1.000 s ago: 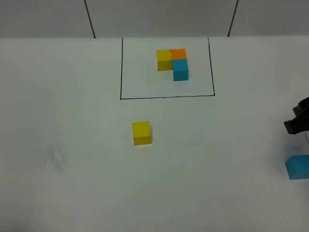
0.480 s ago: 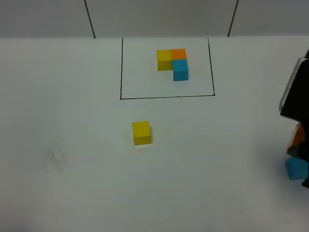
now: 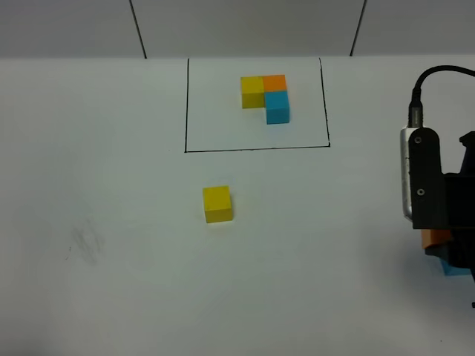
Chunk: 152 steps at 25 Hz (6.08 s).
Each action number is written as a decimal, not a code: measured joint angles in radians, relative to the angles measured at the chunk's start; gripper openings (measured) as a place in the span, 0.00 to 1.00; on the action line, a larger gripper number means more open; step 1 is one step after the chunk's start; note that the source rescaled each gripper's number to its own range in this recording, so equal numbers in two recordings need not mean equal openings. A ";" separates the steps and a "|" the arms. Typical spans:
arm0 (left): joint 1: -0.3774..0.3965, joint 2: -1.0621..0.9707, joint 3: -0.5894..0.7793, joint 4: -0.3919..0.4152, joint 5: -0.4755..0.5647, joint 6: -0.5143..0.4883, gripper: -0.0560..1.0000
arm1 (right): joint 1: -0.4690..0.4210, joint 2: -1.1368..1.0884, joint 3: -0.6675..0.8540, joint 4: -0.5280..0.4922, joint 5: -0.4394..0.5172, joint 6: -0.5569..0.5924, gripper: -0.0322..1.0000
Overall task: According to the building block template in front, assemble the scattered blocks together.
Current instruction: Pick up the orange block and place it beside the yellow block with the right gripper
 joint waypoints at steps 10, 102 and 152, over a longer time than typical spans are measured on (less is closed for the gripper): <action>0.000 0.000 0.000 0.000 0.000 0.000 0.05 | 0.000 0.240 -0.210 0.073 0.003 -0.080 0.52; 0.000 0.000 0.000 0.000 0.000 0.000 0.05 | 0.279 1.064 -0.835 0.116 -0.069 -0.044 0.52; 0.000 0.000 0.000 0.000 0.001 0.000 0.05 | 0.279 1.137 -0.855 0.153 -0.106 -0.154 0.52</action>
